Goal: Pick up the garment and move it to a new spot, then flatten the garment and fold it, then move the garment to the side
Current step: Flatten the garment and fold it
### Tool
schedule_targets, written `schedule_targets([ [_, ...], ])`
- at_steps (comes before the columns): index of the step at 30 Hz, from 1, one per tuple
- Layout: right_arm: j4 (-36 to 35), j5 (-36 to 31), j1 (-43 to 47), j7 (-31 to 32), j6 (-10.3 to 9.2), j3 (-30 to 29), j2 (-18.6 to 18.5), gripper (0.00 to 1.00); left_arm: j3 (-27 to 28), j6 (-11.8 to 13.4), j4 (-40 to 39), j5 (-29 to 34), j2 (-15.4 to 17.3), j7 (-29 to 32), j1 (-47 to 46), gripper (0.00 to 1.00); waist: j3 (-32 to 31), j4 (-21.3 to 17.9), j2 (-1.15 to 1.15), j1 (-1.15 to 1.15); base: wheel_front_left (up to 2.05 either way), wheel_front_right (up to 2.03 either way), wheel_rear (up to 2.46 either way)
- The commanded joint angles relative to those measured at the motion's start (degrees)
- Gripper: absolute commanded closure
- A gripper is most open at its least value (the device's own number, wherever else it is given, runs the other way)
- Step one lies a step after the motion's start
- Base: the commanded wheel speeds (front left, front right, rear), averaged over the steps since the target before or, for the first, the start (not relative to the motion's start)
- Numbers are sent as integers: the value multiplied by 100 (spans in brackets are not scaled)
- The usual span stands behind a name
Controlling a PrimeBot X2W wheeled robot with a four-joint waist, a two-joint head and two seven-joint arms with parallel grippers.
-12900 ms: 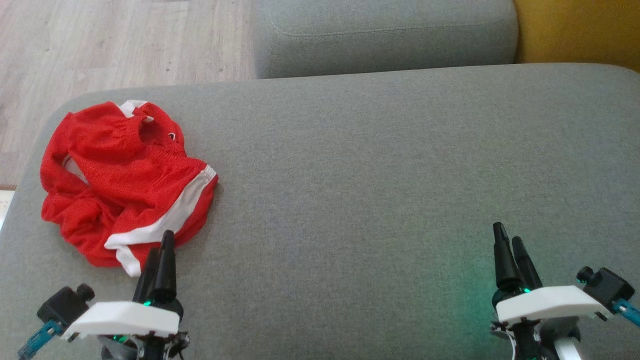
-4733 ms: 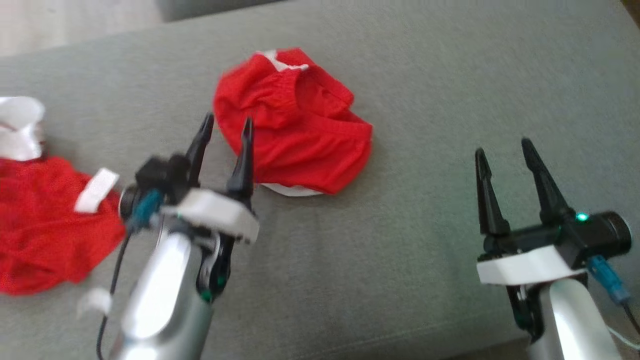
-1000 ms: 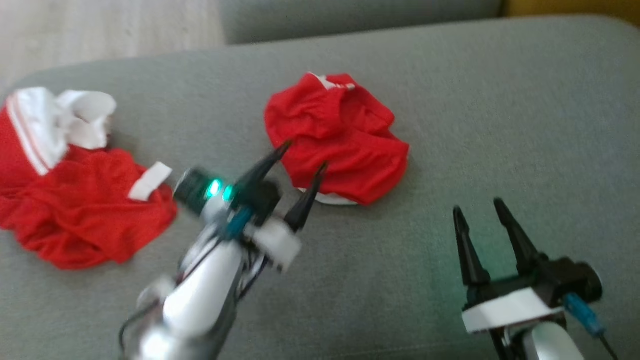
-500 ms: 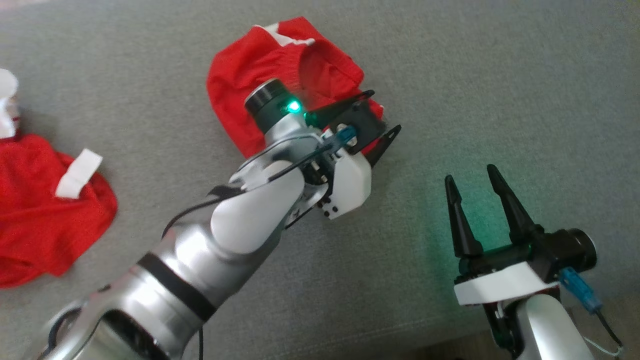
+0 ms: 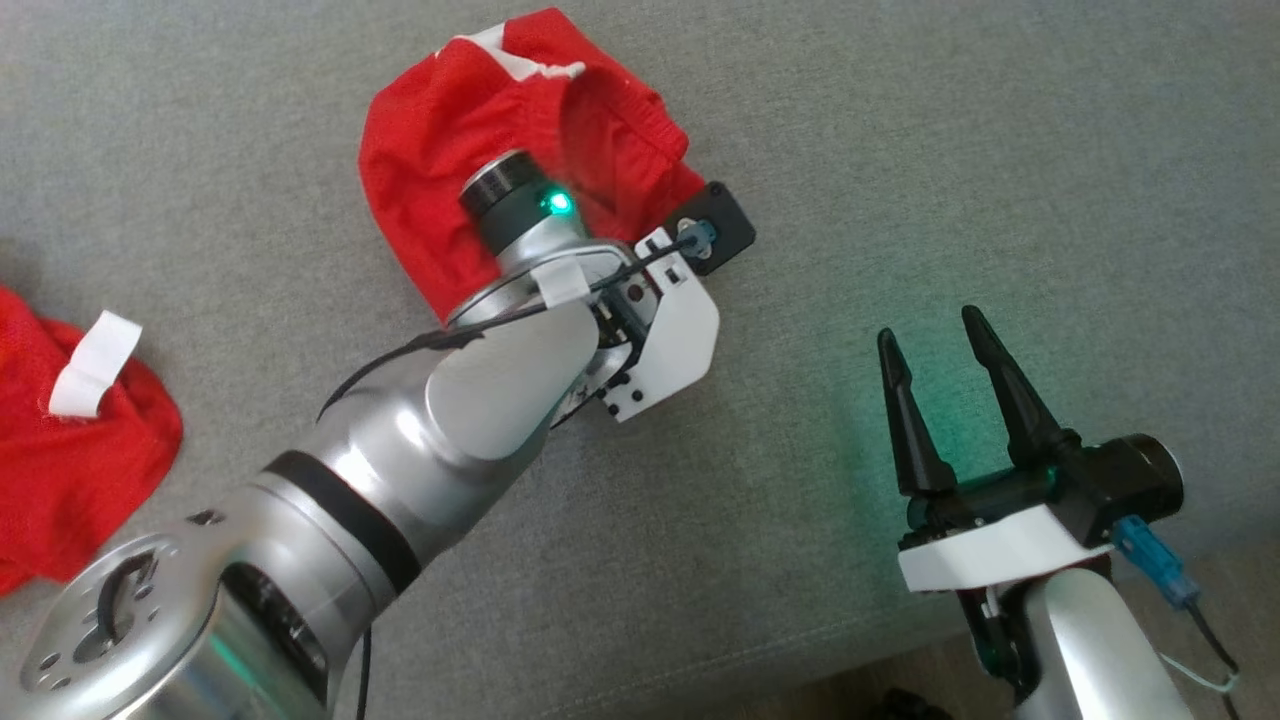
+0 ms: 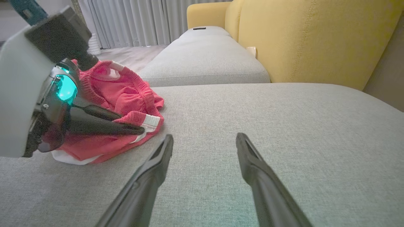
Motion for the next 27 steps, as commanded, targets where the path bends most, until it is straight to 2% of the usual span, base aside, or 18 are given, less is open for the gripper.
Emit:
schedule_targets([
  [1, -162, 60, -94, -21, 39, 113, -27, 0, 76, 22, -81, -83, 28, 2, -379, 100, -52, -18, 0, 0, 0, 0, 0],
  [9, -144, 122, -22, -21, 39, 98, -27, 0, 139, 66, -250, -625, 28, -544, -531, 100, -348, -41, 0, 0, 0, 0, 0],
  [17, -61, 145, 192, -21, 39, 69, -27, 0, 1066, 324, -823, -2331, 28, -1469, -888, 100, -878, -33, 0, 0, 0, 0, 0],
  [22, -69, 131, 348, -21, 39, -47, -27, 0, 1510, 307, -856, -3351, 28, -1789, -1182, 100, -1117, 128, 0, 0, 0, 0, 0],
  [25, -86, 97, 398, -21, 39, -142, -27, 0, 1622, 330, -780, -3643, 28, -2030, -1148, 100, -1185, 286, 0, 0, 0, 0, 0],
  [27, -115, 55, 421, -21, 39, -190, -27, 0, 1587, 346, -677, -3713, 28, -2341, -747, 100, -1202, 461, 0, 0, 0, 0, 0],
])
